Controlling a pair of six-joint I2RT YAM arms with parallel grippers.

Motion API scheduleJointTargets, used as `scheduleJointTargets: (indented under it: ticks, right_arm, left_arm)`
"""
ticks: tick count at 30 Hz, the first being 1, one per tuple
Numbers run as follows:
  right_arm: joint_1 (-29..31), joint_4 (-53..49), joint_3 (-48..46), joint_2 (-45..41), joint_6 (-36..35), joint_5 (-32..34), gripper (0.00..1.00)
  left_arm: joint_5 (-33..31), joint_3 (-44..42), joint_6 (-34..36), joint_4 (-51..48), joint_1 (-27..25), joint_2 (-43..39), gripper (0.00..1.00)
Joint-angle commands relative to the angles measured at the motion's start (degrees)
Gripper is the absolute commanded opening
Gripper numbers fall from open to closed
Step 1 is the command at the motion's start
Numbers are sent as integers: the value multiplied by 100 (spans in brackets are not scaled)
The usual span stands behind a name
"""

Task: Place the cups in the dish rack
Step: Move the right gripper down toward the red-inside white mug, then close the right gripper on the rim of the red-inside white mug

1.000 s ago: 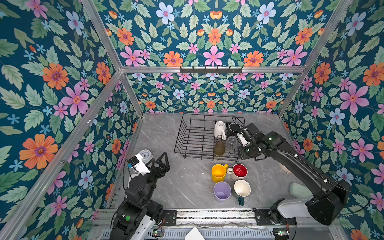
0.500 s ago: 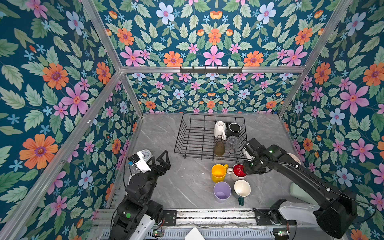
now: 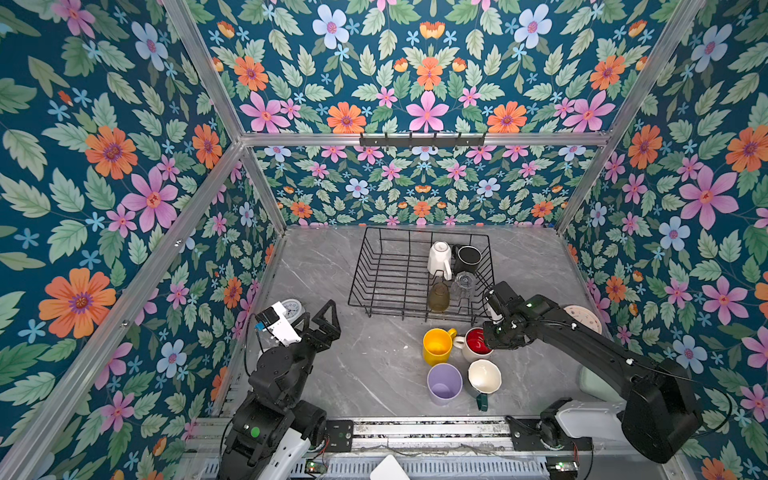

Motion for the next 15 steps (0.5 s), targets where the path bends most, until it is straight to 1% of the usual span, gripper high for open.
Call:
scheduleJointTargets:
  ticks: [1,6,15]
  right_arm:
    - [-7,269,-63,86,46,120,35]
    - [-9,436,-169,200,39,234,33]
    - [-7,643,-251,388,9,326,25]
  left_arm:
    - [18,51,58,148,7,21,100]
    - [19,45,41,166,7,29,100]
    - [27,34,15,184,7,36,100]
